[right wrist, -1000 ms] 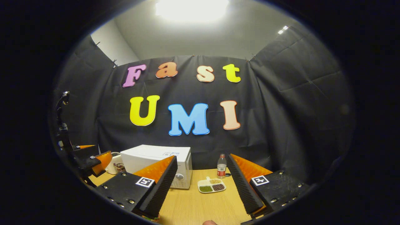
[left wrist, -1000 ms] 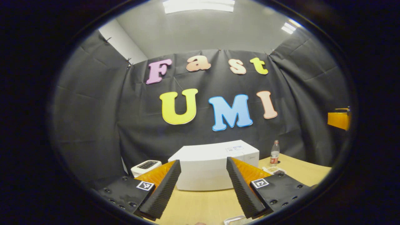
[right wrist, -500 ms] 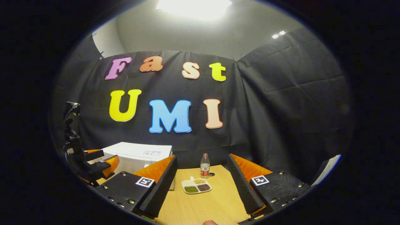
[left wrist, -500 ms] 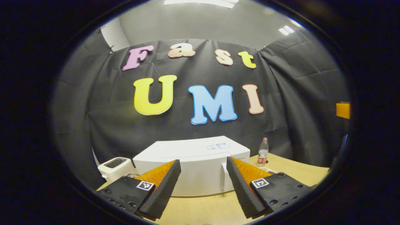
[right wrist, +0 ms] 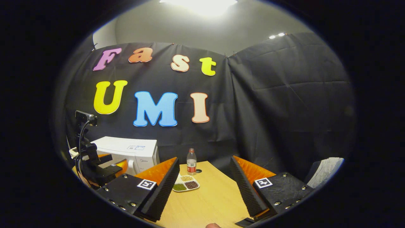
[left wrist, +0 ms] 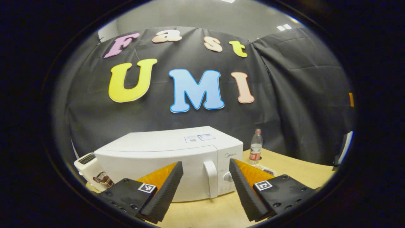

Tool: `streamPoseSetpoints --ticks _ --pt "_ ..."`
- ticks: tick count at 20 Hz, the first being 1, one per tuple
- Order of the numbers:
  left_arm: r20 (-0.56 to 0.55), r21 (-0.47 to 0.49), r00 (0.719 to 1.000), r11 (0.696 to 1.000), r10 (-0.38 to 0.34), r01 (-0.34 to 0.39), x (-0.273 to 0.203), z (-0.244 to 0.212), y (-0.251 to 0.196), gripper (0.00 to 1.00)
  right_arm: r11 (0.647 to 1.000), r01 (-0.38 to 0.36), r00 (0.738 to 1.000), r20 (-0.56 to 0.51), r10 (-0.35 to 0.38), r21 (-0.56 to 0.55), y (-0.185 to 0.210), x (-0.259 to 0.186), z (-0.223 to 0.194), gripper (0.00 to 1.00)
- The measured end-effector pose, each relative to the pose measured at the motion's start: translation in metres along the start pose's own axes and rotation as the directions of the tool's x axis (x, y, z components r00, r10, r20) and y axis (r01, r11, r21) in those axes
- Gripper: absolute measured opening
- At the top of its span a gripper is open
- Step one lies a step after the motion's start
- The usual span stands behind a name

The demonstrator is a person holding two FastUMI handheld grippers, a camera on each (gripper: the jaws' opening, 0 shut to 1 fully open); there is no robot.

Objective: Open the microwave oven with the left hand, put the food in, and close the microwave oven.

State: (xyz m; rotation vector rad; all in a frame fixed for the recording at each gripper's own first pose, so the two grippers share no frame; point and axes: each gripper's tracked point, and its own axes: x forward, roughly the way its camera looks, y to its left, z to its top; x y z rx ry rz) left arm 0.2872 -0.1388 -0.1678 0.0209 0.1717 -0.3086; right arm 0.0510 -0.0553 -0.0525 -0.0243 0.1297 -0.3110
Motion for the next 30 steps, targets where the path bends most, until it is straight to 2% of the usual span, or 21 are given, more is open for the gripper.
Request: streamPoseSetpoints --ticks 1,4,9,10,11,12,13,14,16,17,18,20,23,26,30 --pt "-0.007 0.004 1.0 1.0 -0.005 0.005 0.009 -0.006 -0.003 1.0 1.0 0.011 1.0 -0.01 -0.011 -0.007 -0.004 0.0 -0.005 0.97" --pt "-0.04 0.018 0.999 1.0 -0.013 0.013 0.035 -0.024 -0.011 1.0 0.999 0.038 0.999 -0.037 -0.039 -0.025 -0.013 -0.002 -0.012 0.97" --pt "-0.093 0.021 0.996 1.0 -0.02 0.022 0.059 -0.048 -0.02 0.92 0.997 0.068 0.996 -0.061 -0.07 -0.034 -0.027 -0.006 -0.019 0.97" --pt "-0.097 0.025 0.995 0.999 -0.022 0.024 0.062 -0.05 -0.023 0.86 0.997 0.072 0.995 -0.062 -0.073 -0.033 -0.03 -0.006 -0.019 0.97" --pt "-0.104 0.036 0.995 0.999 -0.014 0.018 0.064 -0.051 -0.023 0.72 0.997 0.075 0.995 -0.061 -0.077 -0.036 -0.033 -0.007 -0.019 0.97" --pt "-0.105 0.047 0.994 0.999 0.001 0.004 0.068 -0.053 -0.021 0.63 0.996 0.08 0.995 -0.059 -0.082 -0.04 -0.036 -0.008 -0.018 0.97" --pt "-0.106 0.051 0.994 0.999 0.017 -0.012 0.069 -0.053 -0.017 0.6 0.996 0.084 0.995 -0.059 -0.087 -0.042 -0.039 -0.009 -0.018 0.97" --pt "-0.103 0.05 0.994 0.998 0.037 -0.032 0.069 -0.052 -0.013 0.51 0.995 0.088 0.994 -0.058 -0.09 -0.04 -0.043 -0.009 -0.017 0.97" --pt "-0.102 0.025 0.994 0.999 0.03 -0.028 0.069 -0.052 -0.013 0.4 0.995 0.091 0.994 -0.058 -0.093 -0.034 -0.046 -0.009 -0.017 0.97" --pt "-0.107 0.02 0.994 0.999 0.026 -0.024 0.068 -0.052 -0.013 0.41 0.996 0.089 0.994 -0.058 -0.09 -0.033 -0.048 -0.01 -0.018 0.97" --pt "-0.107 0.012 0.994 1.0 0.023 -0.022 0.068 -0.053 -0.013 0.37 0.996 0.086 0.994 -0.058 -0.087 -0.034 -0.048 -0.011 -0.017 0.97" --pt "-0.117 -0.012 0.993 1.0 0.02 -0.021 0.068 -0.052 -0.014 0.23 0.997 0.074 0.996 -0.052 -0.076 -0.037 -0.048 -0.01 -0.015 0.97" --pt "-0.139 -0.044 0.99 0.998 0.032 -0.038 0.065 -0.052 -0.013 0.19 0.998 0.052 0.998 -0.038 -0.054 -0.043 -0.047 -0.012 -0.011 0.97" --pt "-0.158 -0.055 0.986 0.997 0.046 -0.056 0.061 -0.051 -0.012 0.22 0.999 0.026 0.999 -0.029 -0.027 -0.028 -0.046 -0.011 -0.008 0.97" --pt "-0.186 -0.07 0.98 0.993 0.077 -0.091 0.059 -0.052 -0.011 0.14 1.0 -0.011 1.0 -0.008 0.01 -0.018 -0.048 -0.01 -0.002 0.97"
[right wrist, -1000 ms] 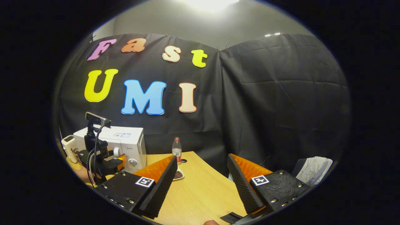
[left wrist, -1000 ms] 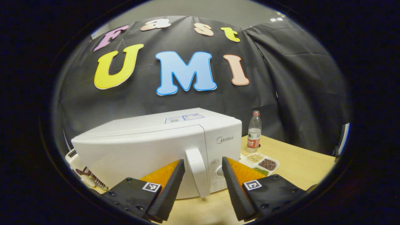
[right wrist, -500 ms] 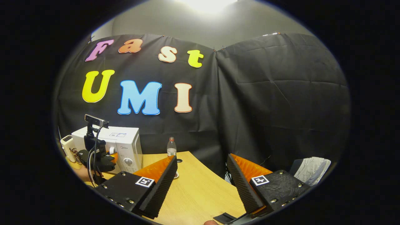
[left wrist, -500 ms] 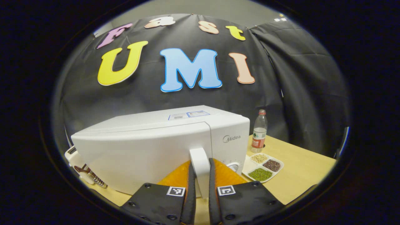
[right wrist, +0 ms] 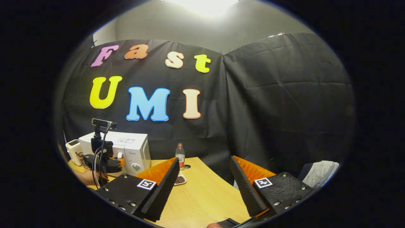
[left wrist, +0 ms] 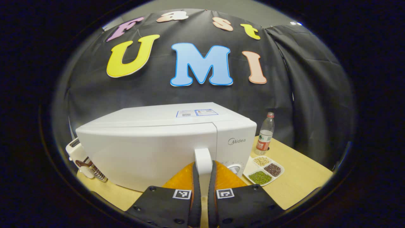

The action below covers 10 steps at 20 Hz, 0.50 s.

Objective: Open the microwave oven with the left hand, put the food in, and close the microwave oven.

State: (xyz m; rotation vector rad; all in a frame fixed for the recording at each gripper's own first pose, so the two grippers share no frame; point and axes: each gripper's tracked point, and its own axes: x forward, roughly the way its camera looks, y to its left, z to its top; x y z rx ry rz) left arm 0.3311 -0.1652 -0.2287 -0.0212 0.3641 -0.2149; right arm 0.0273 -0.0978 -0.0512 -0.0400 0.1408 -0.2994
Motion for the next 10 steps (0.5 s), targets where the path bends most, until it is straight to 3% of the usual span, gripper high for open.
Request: streamPoseSetpoints --ticks 1,5,10 --pt "-0.007 -0.002 1.0 1.0 0.008 -0.008 -0.001 -0.001 0.0 0.17 1.0 -0.011 1.0 0.006 0.011 -0.003 -0.001 0.001 0.001 0.97" --pt "-0.007 -0.002 0.999 0.999 0.045 -0.045 -0.03 -0.008 -0.001 0.11 0.999 -0.052 0.998 0.021 0.052 0.003 -0.003 0.003 0.004 0.97" --pt "-0.008 0.006 1.0 1.0 0.019 -0.019 -0.076 -0.019 0.005 0.11 0.989 -0.141 0.99 0.039 0.139 0.036 0.007 0.002 0.005 0.97"
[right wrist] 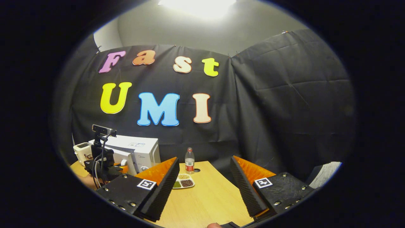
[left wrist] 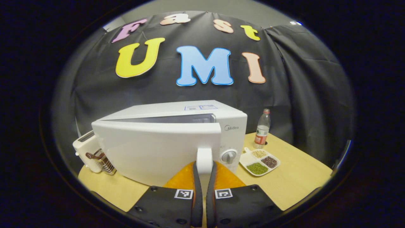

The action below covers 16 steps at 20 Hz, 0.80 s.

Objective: Open the microwave oven with the left hand, put the food in, and close the microwave oven.

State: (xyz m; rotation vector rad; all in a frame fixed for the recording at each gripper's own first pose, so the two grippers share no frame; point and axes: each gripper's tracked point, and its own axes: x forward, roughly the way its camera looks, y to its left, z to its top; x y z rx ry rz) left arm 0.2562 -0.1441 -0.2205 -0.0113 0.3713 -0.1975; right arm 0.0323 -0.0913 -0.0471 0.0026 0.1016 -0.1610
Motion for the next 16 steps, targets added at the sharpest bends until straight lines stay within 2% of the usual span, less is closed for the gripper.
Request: streamPoseSetpoints --ticks 1,4,8,11,16 --pt "-0.002 0.009 1.0 1.0 0.0 0.0 -0.012 -0.004 0.002 0.14 1.0 -0.025 1.0 0.002 0.025 0.012 0.005 -0.001 -0.001 0.97" --pt "0.003 0.018 1.0 1.0 0.022 -0.022 -0.047 -0.012 0.014 0.11 0.994 -0.104 0.995 0.005 0.104 0.018 0.017 -0.007 -0.004 0.97" --pt "-0.007 0.025 0.996 0.996 0.089 -0.089 -0.088 -0.025 0.034 0.11 0.976 -0.215 0.977 0.008 0.215 0.014 0.036 -0.02 -0.006 0.97" --pt "-0.017 0.03 0.992 0.992 0.124 -0.124 -0.118 -0.034 0.053 0.11 0.965 -0.263 0.965 0.008 0.263 0.021 0.05 -0.029 -0.007 0.97" --pt "-0.026 0.035 0.99 0.99 0.14 -0.139 -0.16 -0.048 0.087 0.11 0.946 -0.325 0.946 0.006 0.325 0.014 0.087 -0.041 -0.004 0.97"
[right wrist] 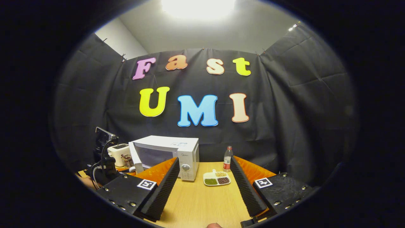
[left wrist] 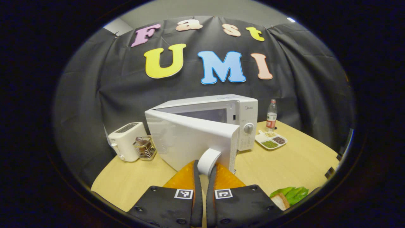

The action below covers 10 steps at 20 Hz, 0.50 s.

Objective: Open the microwave oven with the left hand, put the food in, and close the microwave oven.

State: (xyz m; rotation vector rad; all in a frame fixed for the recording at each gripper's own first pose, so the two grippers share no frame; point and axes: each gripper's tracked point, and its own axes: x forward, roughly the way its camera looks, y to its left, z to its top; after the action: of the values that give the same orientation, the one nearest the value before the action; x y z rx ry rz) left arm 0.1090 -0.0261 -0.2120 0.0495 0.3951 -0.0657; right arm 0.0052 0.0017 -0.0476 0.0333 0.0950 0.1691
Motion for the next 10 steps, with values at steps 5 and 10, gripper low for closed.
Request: streamPoseSetpoints --ticks 5,10 --pt "-0.002 0.002 1.0 1.0 -0.028 0.028 -0.023 -0.011 0.034 0.11 1.0 -0.016 1.0 -0.018 0.016 0.011 0.047 0.002 -0.002 0.97" --pt "-0.005 0.007 0.998 0.997 -0.07 0.07 -0.04 -0.021 0.065 0.11 1.0 -0.017 0.999 -0.035 0.017 0.012 0.091 0.002 -0.001 0.97"
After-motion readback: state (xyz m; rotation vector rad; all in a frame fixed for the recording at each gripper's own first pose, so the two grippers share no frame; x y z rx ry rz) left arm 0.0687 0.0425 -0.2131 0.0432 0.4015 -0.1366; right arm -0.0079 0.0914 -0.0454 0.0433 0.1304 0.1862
